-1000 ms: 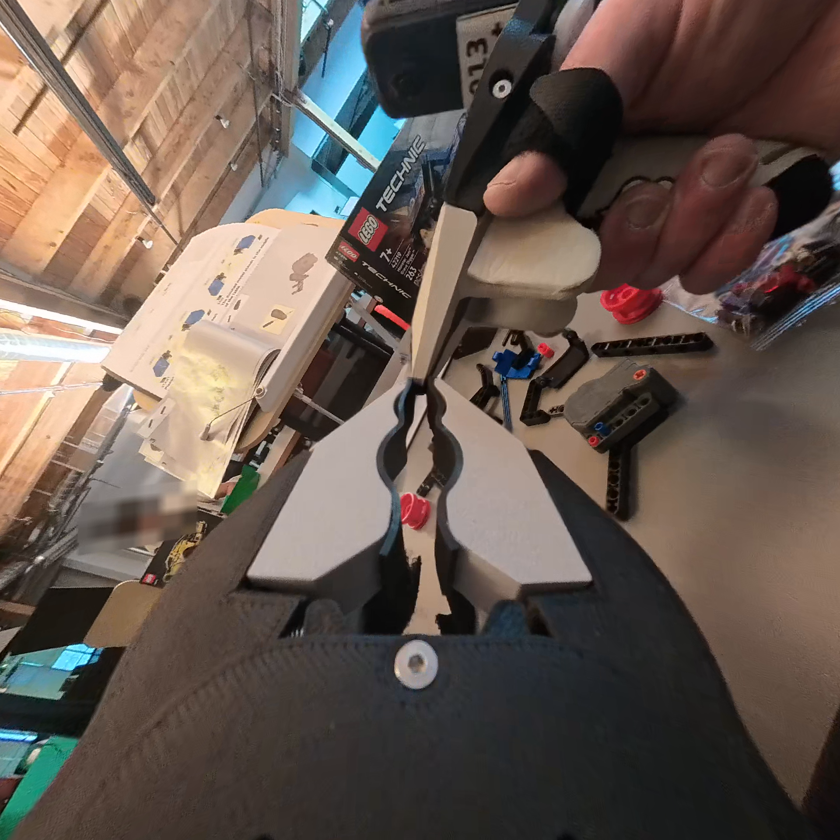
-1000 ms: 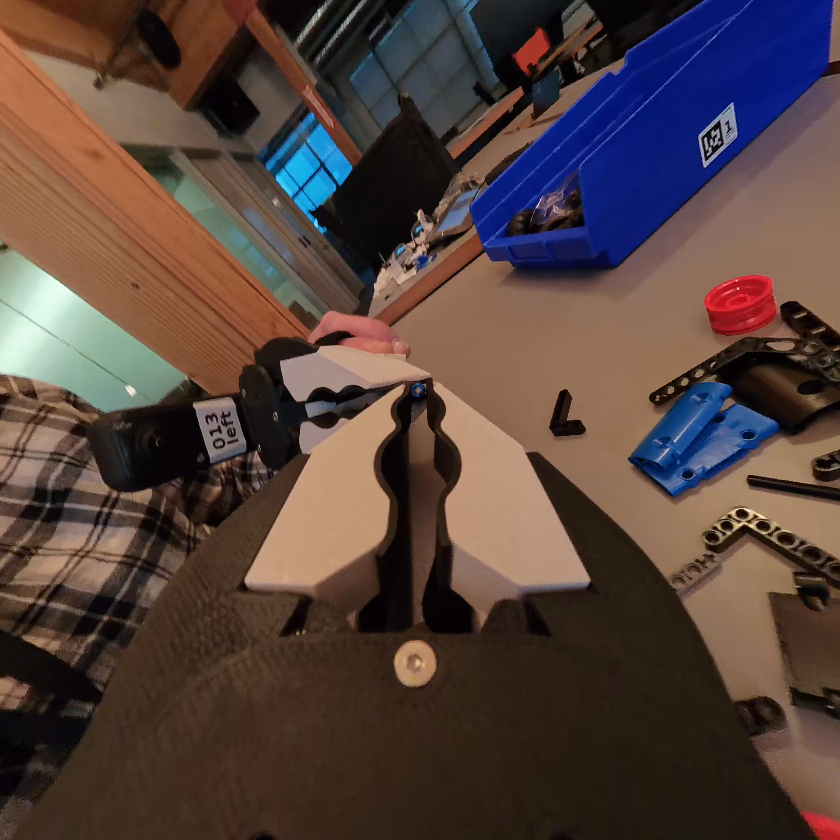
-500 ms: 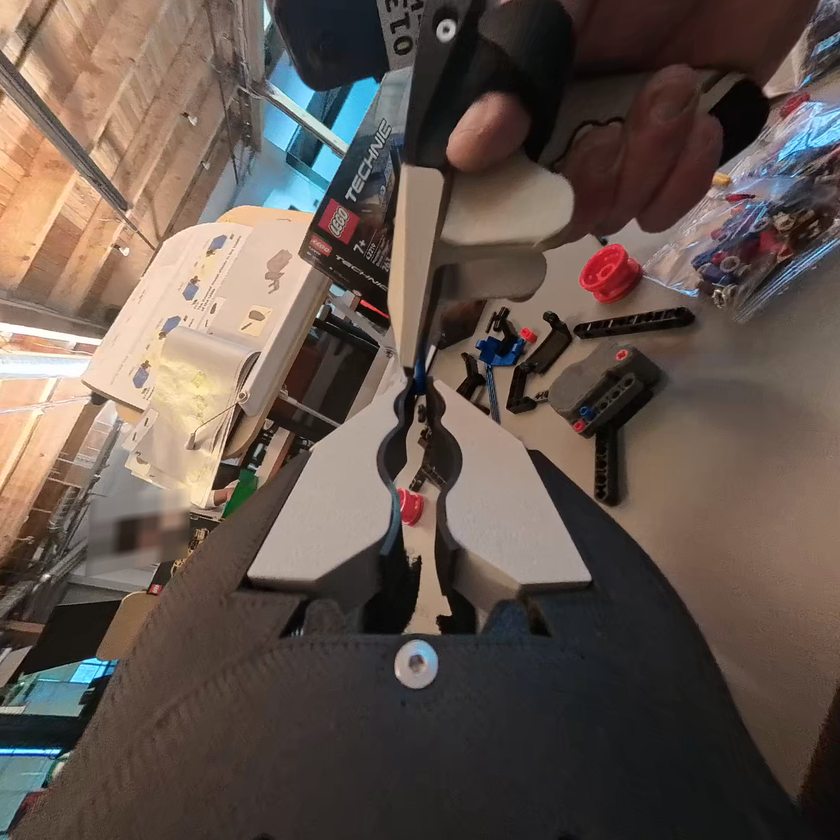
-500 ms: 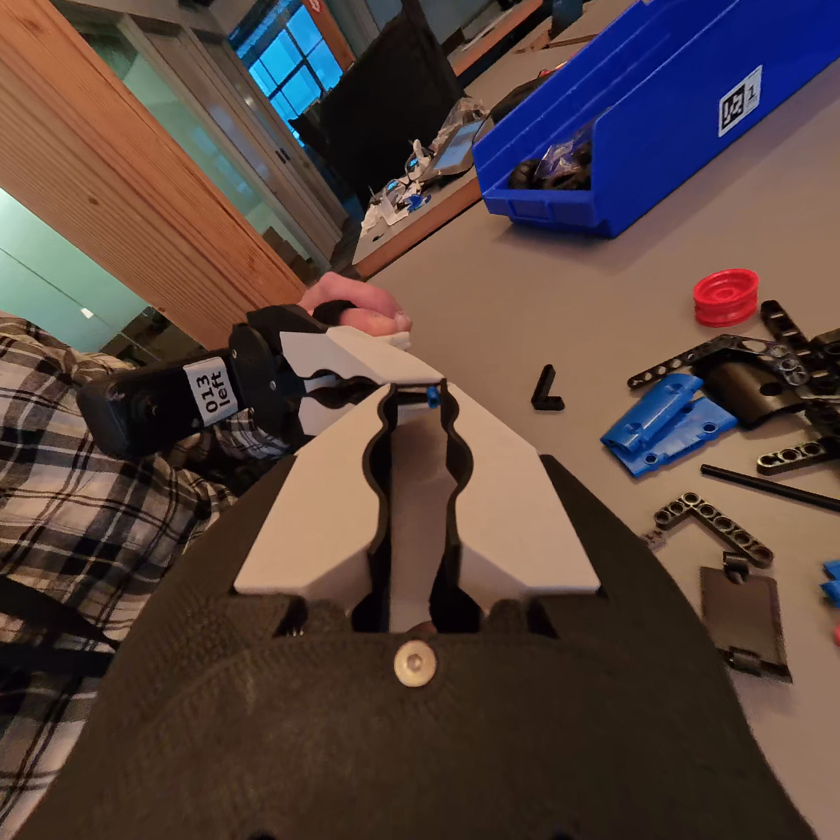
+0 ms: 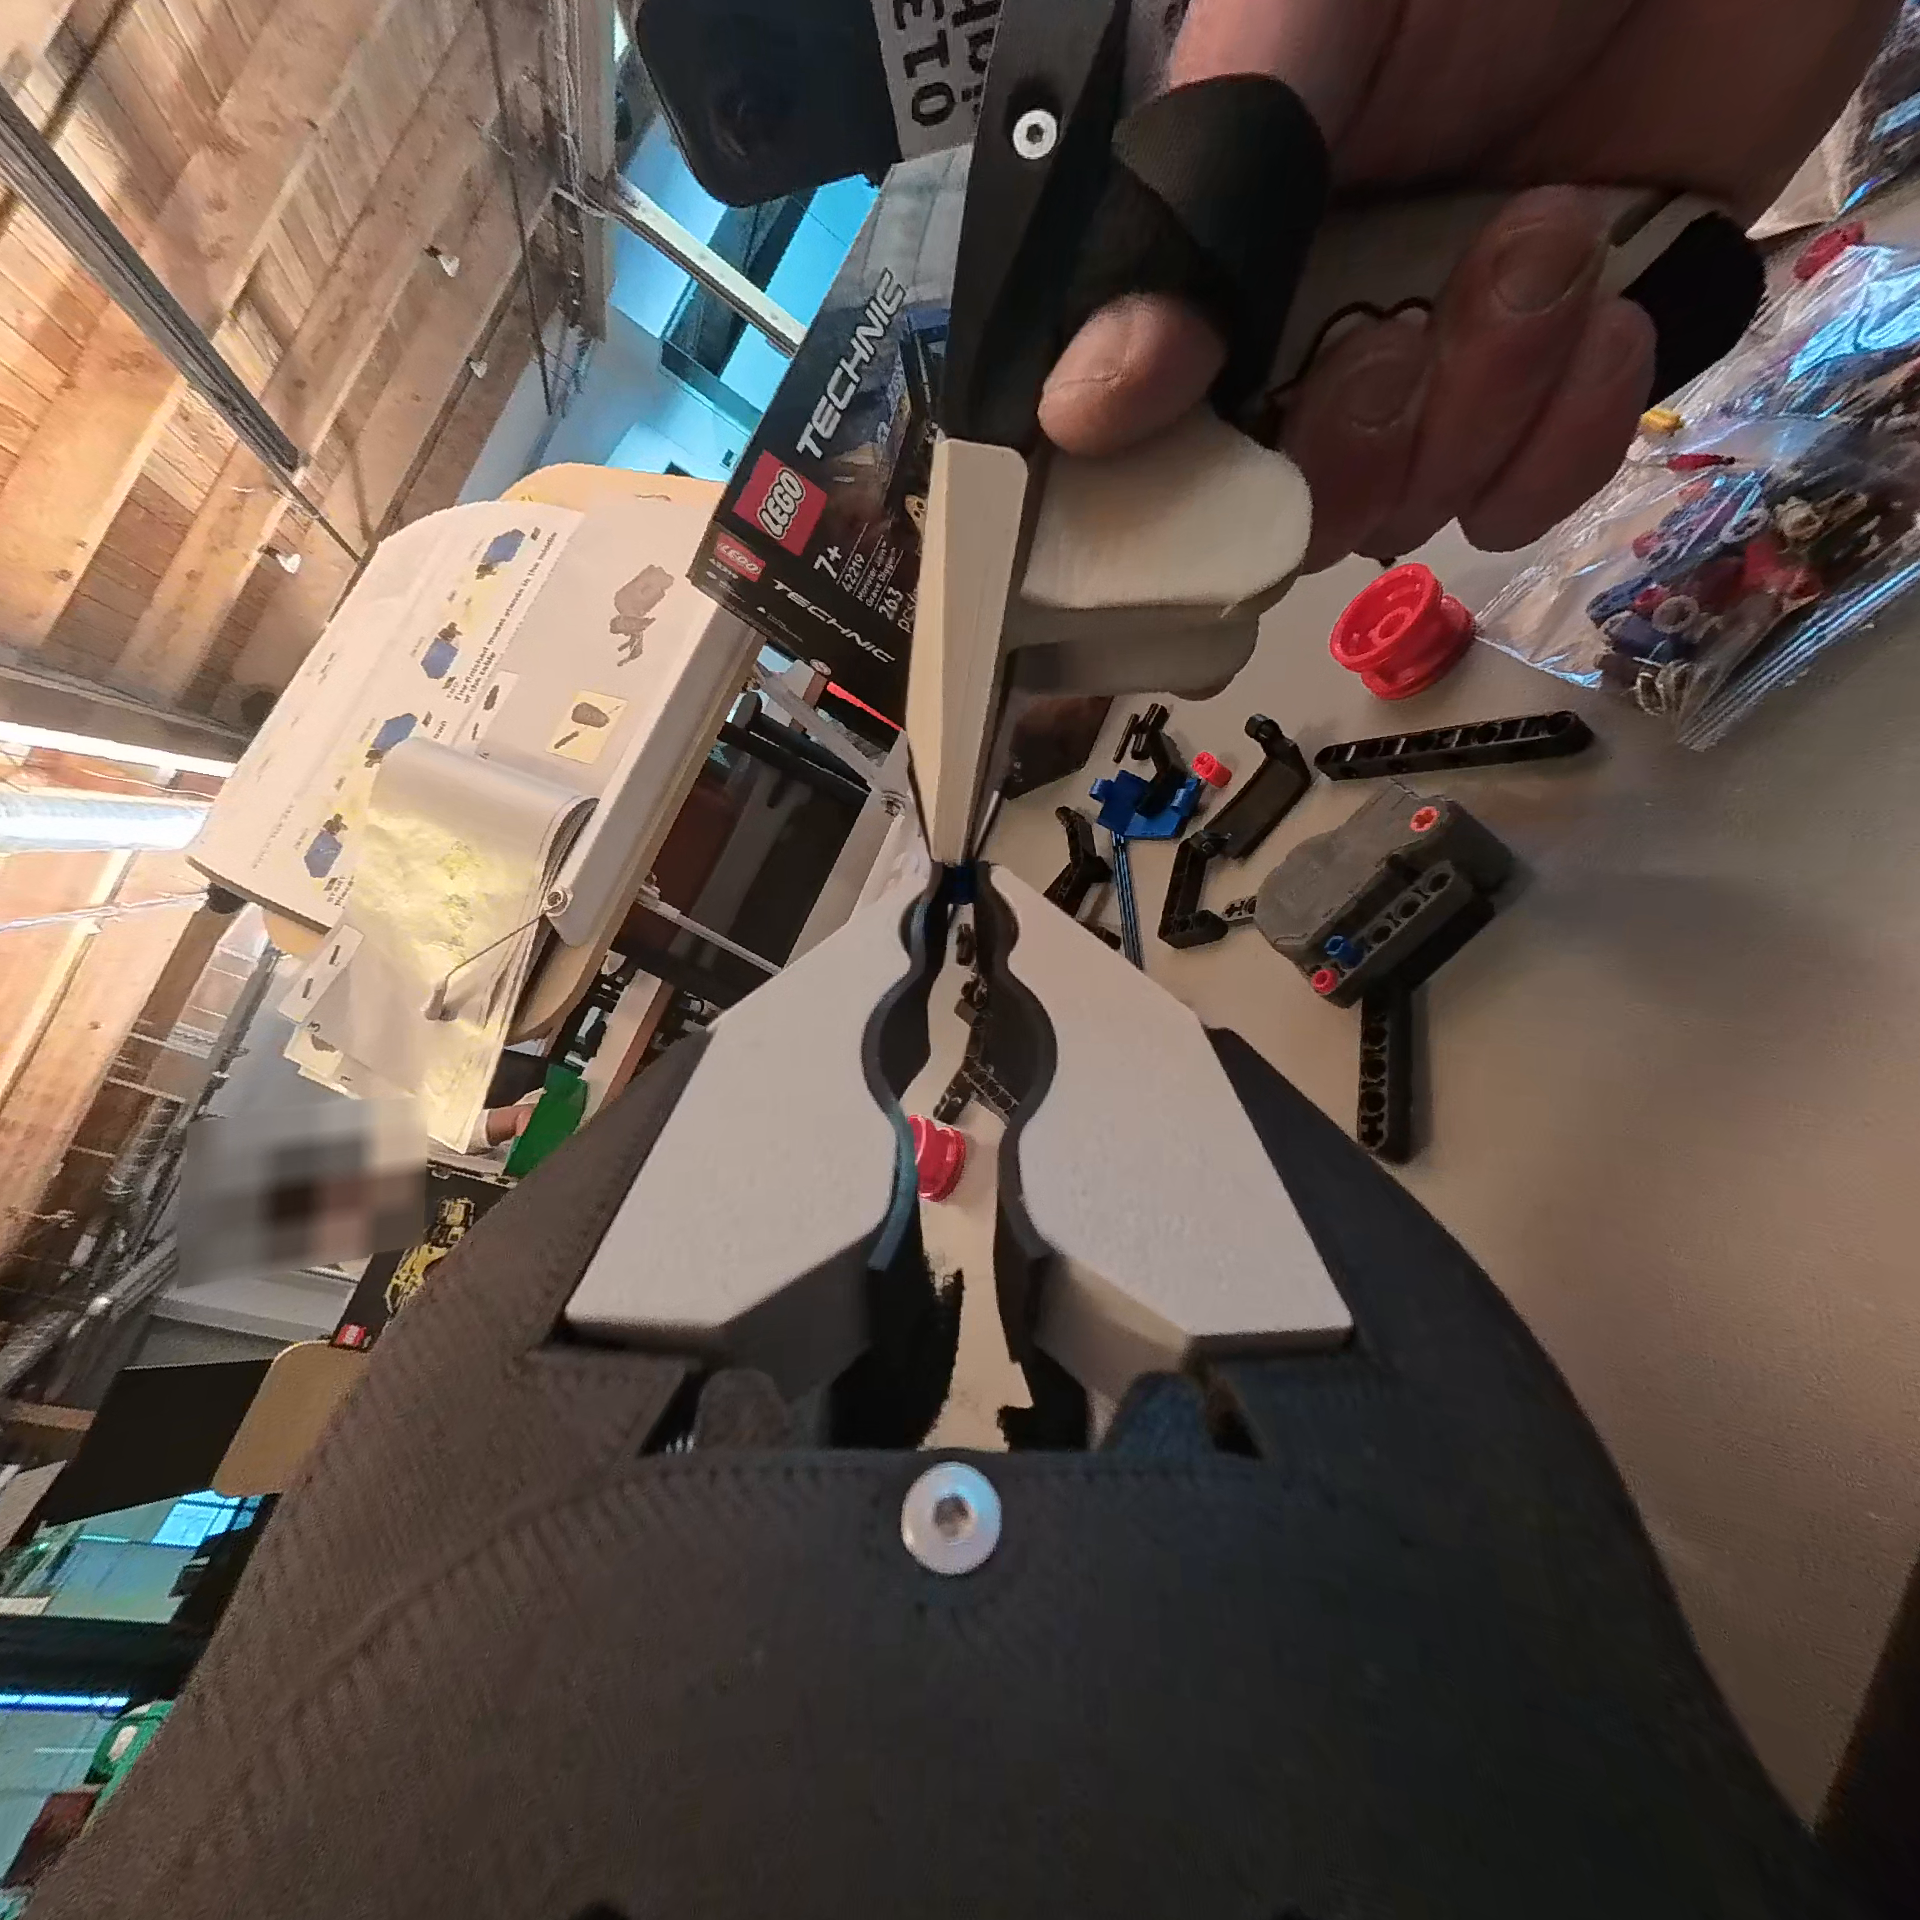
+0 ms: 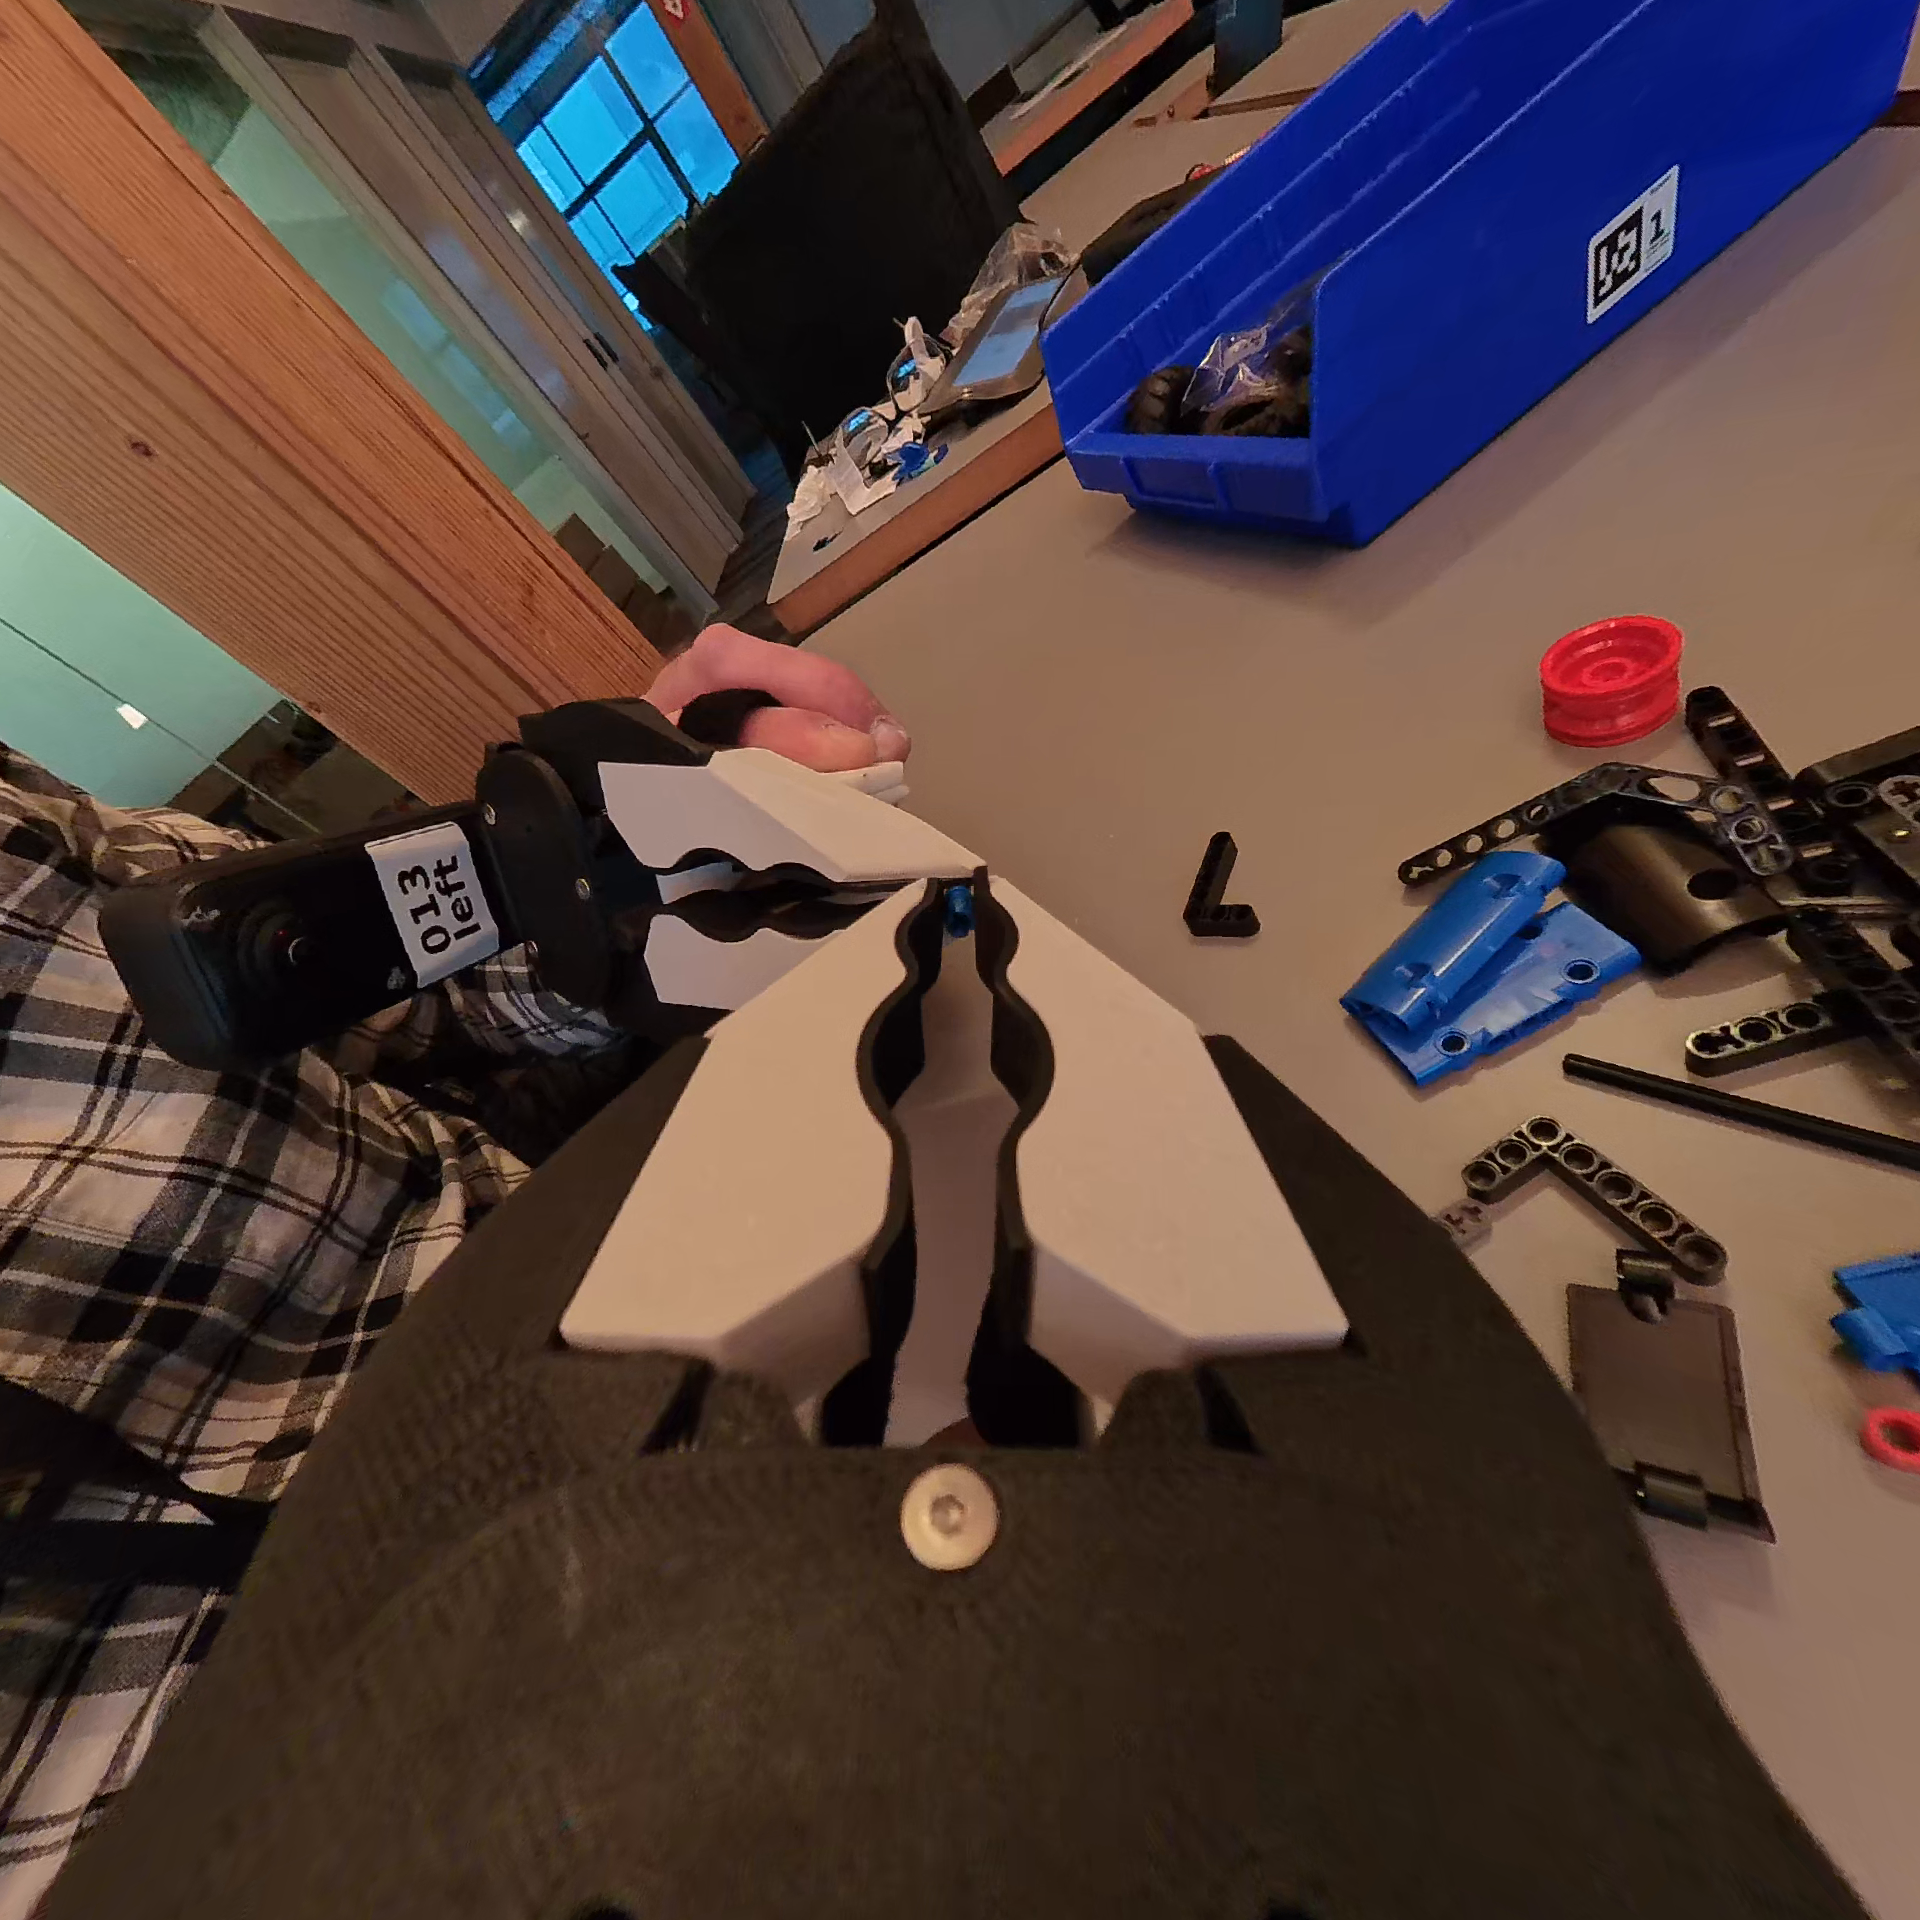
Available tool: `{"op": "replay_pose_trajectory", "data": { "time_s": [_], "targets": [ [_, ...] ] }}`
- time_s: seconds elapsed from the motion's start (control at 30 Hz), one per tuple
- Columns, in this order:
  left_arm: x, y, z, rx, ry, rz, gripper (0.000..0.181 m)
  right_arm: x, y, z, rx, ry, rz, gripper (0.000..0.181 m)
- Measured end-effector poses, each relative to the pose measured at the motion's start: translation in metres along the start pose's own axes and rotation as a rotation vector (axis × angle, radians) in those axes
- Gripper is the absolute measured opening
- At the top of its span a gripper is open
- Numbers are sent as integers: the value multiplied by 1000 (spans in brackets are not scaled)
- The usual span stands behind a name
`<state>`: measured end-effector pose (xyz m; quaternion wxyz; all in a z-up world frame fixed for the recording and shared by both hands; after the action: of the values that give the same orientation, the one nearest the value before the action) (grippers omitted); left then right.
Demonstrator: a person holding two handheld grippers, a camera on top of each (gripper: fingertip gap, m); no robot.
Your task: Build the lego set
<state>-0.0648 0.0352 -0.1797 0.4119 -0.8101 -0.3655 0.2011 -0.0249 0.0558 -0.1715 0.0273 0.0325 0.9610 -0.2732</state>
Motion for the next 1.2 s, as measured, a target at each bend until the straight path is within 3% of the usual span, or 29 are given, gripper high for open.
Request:
{"op": "replay_pose_trajectory", "data": {
  "time_s": [0.13, 0.23, 0.33, 0.4, 0.57, 0.7, 1.2],
  "targets": [
    [2, 3, 2, -43, 1, 30, 2, 0, 2, 3, -73, -42, 46, 3],
    [1, 4, 11, -181, -19, 102, 38, -7, 13, 9, -205, -135, 126, 3],
    [-4, 24, 37, -414, -148, 329, 40, -9, 14, 29, -384, -324, 148, 3],
    [-7, 37, 41, -511, -163, 444, 37, -8, 18, 46, -519, -463, 165, 3],
    [-10, 71, 47, -548, -236, 664, 31, -1, 23, 69, -684, -638, 165, 3],
    [-5, 78, 53, -522, -273, 655, 7, 1, 30, 79, -753, -744, 197, 3],
    [-2, 77, 54, -558, -266, 657, 6, 5, 33, 82, -723, -865, 175, 2]
  ]
}}
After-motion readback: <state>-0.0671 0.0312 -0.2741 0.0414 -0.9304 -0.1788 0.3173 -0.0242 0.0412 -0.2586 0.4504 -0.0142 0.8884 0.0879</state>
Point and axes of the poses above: each gripper's, where its closed fingertips meet, x out along the fingers, z out of its underside, y = z × x across the jaws, the point moved 3 cm from there along -x, back along the fingers, and after that the axes turned 9 degrees about y, right-handed, at the moved point
